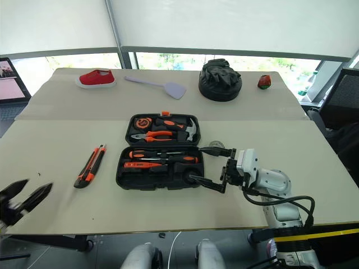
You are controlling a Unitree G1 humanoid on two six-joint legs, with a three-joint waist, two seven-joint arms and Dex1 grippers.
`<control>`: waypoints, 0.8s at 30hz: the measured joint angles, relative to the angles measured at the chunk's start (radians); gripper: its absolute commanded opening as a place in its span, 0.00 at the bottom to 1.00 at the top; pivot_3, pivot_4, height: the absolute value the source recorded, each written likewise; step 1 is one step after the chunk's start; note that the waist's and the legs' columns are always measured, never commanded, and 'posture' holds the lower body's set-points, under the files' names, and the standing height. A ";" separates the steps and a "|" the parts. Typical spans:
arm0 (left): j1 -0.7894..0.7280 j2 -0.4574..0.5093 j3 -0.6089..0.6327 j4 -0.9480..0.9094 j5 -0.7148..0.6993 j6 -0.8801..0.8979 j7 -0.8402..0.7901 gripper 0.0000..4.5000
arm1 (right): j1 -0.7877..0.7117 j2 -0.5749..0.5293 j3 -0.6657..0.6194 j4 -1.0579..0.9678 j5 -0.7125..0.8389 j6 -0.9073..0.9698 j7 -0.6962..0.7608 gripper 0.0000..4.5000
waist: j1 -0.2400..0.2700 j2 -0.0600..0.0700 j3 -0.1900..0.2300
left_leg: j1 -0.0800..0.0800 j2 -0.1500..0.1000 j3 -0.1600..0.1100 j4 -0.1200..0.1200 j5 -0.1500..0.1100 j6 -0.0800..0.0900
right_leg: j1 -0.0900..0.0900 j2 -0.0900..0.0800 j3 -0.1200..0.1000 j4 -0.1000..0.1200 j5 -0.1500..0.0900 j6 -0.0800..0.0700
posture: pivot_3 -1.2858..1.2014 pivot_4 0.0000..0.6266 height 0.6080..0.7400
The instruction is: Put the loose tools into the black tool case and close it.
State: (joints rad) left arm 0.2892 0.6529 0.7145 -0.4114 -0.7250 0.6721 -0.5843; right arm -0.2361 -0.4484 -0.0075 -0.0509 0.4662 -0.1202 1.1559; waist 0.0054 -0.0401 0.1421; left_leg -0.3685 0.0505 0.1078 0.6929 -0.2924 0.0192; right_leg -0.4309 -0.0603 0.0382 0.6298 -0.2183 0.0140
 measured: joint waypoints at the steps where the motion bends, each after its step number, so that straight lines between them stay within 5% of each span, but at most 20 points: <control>1: -0.059 0.001 -0.034 -0.012 -0.001 0.046 0.060 0.99 | -0.003 0.011 0.000 -0.006 0.012 0.003 -0.005 1.00 | -0.001 0.000 0.000 | 0.000 0.000 0.000 0.000 0.000 0.000 | 0.000 0.000 0.000 0.000 0.000 0.000 | 0.52 0.24 1.00; 8: -0.296 -0.001 -0.291 0.061 0.154 0.202 0.331 0.99 | -0.023 0.039 0.027 -0.055 0.059 0.082 -0.025 1.00 | -0.019 0.000 0.000 | 0.001 -0.001 -0.001 -0.001 0.000 -0.001 | 0.000 0.001 0.000 0.001 0.000 -0.001 | 0.52 0.24 1.00; 14: -0.368 -0.031 -0.425 0.139 0.222 0.209 0.335 0.99 | -0.050 0.048 0.038 -0.059 0.059 0.095 -0.039 1.00 | -0.018 0.000 0.000 | 0.000 -0.001 0.002 -0.001 0.000 -0.001 | -0.001 0.000 0.000 0.000 0.000 -0.001 | 0.52 0.24 1.00; 22: -0.353 -0.033 -0.419 0.106 0.252 0.273 0.359 0.43 | -0.067 0.048 0.037 -0.060 0.059 0.097 -0.053 1.00 | -0.019 0.001 0.000 | 0.001 -0.001 0.001 -0.001 0.000 -0.001 | 0.000 0.000 0.001 0.001 0.000 -0.001 | 0.52 0.24 1.00; 24: -0.352 -0.044 -0.407 0.107 0.254 0.272 0.362 0.37 | -0.066 0.048 0.037 -0.061 0.058 0.098 -0.057 1.00 | -0.019 0.001 0.000 | 0.001 -0.001 0.001 -0.001 0.000 -0.001 | 0.000 0.000 0.001 0.001 0.000 -0.001 | 0.52 0.24 1.00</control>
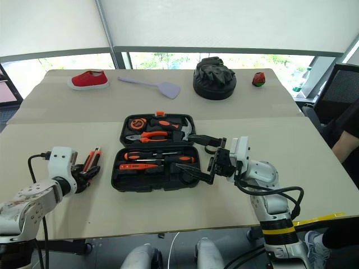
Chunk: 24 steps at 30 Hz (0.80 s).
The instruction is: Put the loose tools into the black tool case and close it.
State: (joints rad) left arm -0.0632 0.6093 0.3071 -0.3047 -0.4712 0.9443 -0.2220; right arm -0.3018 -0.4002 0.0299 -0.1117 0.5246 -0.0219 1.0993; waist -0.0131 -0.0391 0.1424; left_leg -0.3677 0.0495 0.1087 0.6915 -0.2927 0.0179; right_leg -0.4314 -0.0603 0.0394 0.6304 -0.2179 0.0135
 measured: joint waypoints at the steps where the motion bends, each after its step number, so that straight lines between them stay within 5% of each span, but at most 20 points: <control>1: 0.000 -0.002 0.001 0.002 0.003 -0.004 -0.001 0.37 | 0.001 0.000 0.000 -0.001 0.000 0.002 -0.001 1.00 | 0.000 0.000 0.000 | 0.000 0.000 0.000 0.000 0.000 0.000 | 0.000 0.000 0.000 0.000 0.000 0.000 | 0.52 0.24 1.00; 7: -0.002 0.020 0.002 0.068 -0.015 -0.171 -0.195 0.37 | 0.002 -0.008 0.000 -0.005 -0.001 0.003 -0.003 1.00 | 0.001 -0.001 0.001 | -0.002 0.000 0.002 0.000 0.001 -0.002 | -0.002 0.001 -0.002 0.001 0.000 -0.001 | 0.52 0.24 1.00; 13: -0.131 0.362 -0.093 0.049 -0.042 -0.442 -0.797 0.37 | 0.012 -0.110 -0.025 0.038 -0.058 -0.036 0.024 1.00 | 0.014 -0.002 0.003 | -0.008 -0.001 0.005 0.000 0.002 -0.004 | -0.006 -0.001 -0.003 -0.002 0.000 -0.001 | 0.52 0.24 1.00; 19: -0.342 0.310 -0.464 0.034 0.081 -0.566 -1.044 0.37 | 0.057 -0.140 -0.047 0.069 -0.070 -0.043 0.040 1.00 | 0.016 -0.001 0.004 | -0.009 -0.001 0.005 0.002 0.001 -0.002 | -0.006 0.003 0.000 -0.002 0.000 0.001 | 0.52 0.24 1.00; 24: -0.445 0.260 -0.626 0.117 0.248 -0.594 -1.048 0.37 | 0.104 -0.169 -0.057 0.016 -0.067 -0.029 0.046 1.00 | 0.008 -0.001 0.004 | -0.009 -0.001 0.004 0.003 0.001 -0.001 | -0.006 0.004 0.002 -0.001 0.000 0.001 | 0.52 0.24 1.00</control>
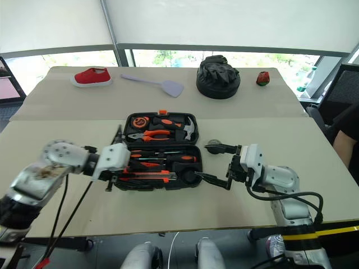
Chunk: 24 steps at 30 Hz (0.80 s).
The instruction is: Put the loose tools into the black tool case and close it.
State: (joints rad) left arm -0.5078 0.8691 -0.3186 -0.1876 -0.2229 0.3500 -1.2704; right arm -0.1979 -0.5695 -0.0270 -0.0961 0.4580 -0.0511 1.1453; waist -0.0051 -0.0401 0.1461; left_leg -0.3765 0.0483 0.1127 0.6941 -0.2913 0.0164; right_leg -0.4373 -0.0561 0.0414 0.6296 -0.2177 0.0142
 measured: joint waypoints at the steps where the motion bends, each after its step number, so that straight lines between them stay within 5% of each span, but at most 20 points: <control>1: -0.013 -0.017 -0.015 0.008 0.013 0.005 0.001 0.37 | 0.012 -0.013 -0.007 -0.004 0.000 0.005 -0.001 1.00 | 0.001 0.000 0.000 | 0.000 0.000 0.000 0.000 0.000 0.000 | 0.000 0.000 0.000 0.000 0.000 0.000 | 0.52 0.24 1.00; 24: -0.050 -0.036 -0.052 0.024 0.118 0.133 0.006 0.37 | 0.044 -0.036 -0.055 -0.050 0.018 0.034 -0.035 1.00 | 0.005 0.000 0.000 | -0.001 0.000 -0.001 0.002 -0.001 0.001 | 0.000 -0.001 0.000 0.000 0.000 0.002 | 0.52 0.24 1.00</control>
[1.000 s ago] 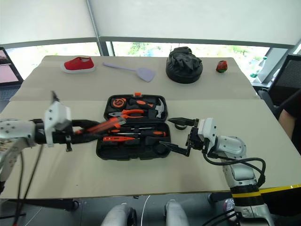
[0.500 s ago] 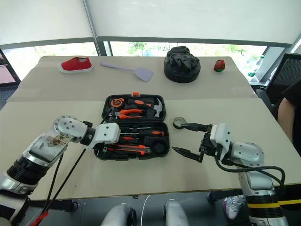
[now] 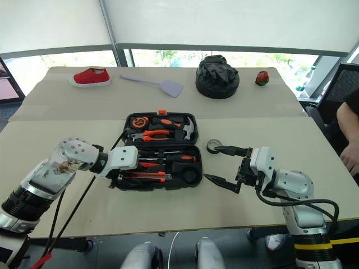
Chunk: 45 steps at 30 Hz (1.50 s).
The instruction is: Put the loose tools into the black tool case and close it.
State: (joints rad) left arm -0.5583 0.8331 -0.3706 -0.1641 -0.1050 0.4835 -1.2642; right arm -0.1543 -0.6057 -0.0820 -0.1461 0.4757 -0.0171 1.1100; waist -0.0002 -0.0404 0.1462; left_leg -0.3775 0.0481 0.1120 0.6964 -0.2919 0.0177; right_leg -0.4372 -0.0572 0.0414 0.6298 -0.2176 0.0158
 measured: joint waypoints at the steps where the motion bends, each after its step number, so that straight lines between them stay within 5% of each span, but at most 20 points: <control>1: 0.000 -0.005 0.000 0.000 0.002 0.000 0.002 0.37 | -0.004 0.003 0.003 0.000 0.000 0.000 0.000 1.00 | 0.002 0.000 0.000 | 0.000 0.000 0.000 0.000 0.000 0.000 | 0.000 0.000 0.000 0.000 0.000 0.000 | 0.52 0.24 1.00; 21: -0.033 -0.069 -0.014 0.022 0.027 0.019 0.018 0.37 | -0.008 0.020 0.032 0.000 0.000 0.003 -0.003 1.00 | 0.011 0.000 0.000 | -0.001 0.000 -0.001 0.002 0.000 0.000 | 0.000 0.000 0.000 0.001 0.000 0.001 | 0.52 0.24 1.00; 23: -0.033 -0.068 -0.014 0.022 0.027 0.020 0.016 0.59 | -0.006 0.020 0.032 0.000 0.000 0.003 -0.006 1.00 | 0.011 0.000 0.000 | -0.001 0.000 -0.001 0.002 0.000 0.000 | 0.000 0.000 0.000 0.001 0.000 0.001 | 0.52 0.24 1.00; 28: -0.029 -0.069 0.008 0.022 -0.010 0.067 -0.003 0.94 | 0.001 0.022 0.032 0.000 -0.001 0.003 -0.011 1.00 | 0.011 0.000 0.000 | -0.001 0.000 -0.001 0.002 0.000 0.000 | 0.000 0.000 0.000 0.001 0.000 0.001 | 0.52 0.24 1.00; 36: -0.033 -0.134 0.080 0.025 -0.105 0.024 -0.007 0.97 | -0.013 0.036 0.032 0.022 -0.002 0.003 -0.012 1.00 | 0.011 0.000 0.000 | -0.002 0.000 -0.001 0.005 0.000 0.001 | 0.000 0.000 0.000 0.001 0.001 0.001 | 0.52 0.24 1.00; 39: -0.055 -0.139 0.134 0.055 -0.132 -0.033 -0.004 0.82 | -0.018 0.044 0.033 0.027 -0.002 0.003 -0.013 1.00 | 0.009 0.000 0.000 | -0.002 0.000 -0.002 0.004 0.000 0.001 | 0.000 0.000 0.000 0.001 0.001 0.001 | 0.52 0.24 1.00; 45: 0.031 -0.137 0.173 0.116 -0.132 -0.189 -0.007 0.35 | -0.018 0.062 0.037 0.033 -0.006 0.003 -0.017 1.00 | 0.006 0.000 0.000 | -0.002 0.000 -0.001 0.005 0.000 0.001 | 0.000 0.000 0.000 0.001 0.001 0.001 | 0.52 0.24 1.00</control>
State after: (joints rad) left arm -0.5269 0.6958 -0.1980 -0.0481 -0.2371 0.2943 -1.2712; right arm -0.1722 -0.5441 -0.0450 -0.1130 0.4701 -0.0142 1.0925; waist 0.0061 -0.0403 0.1462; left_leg -0.3797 0.0479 0.1111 0.7011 -0.2924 0.0186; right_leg -0.4369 -0.0571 0.0414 0.6306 -0.2169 0.0169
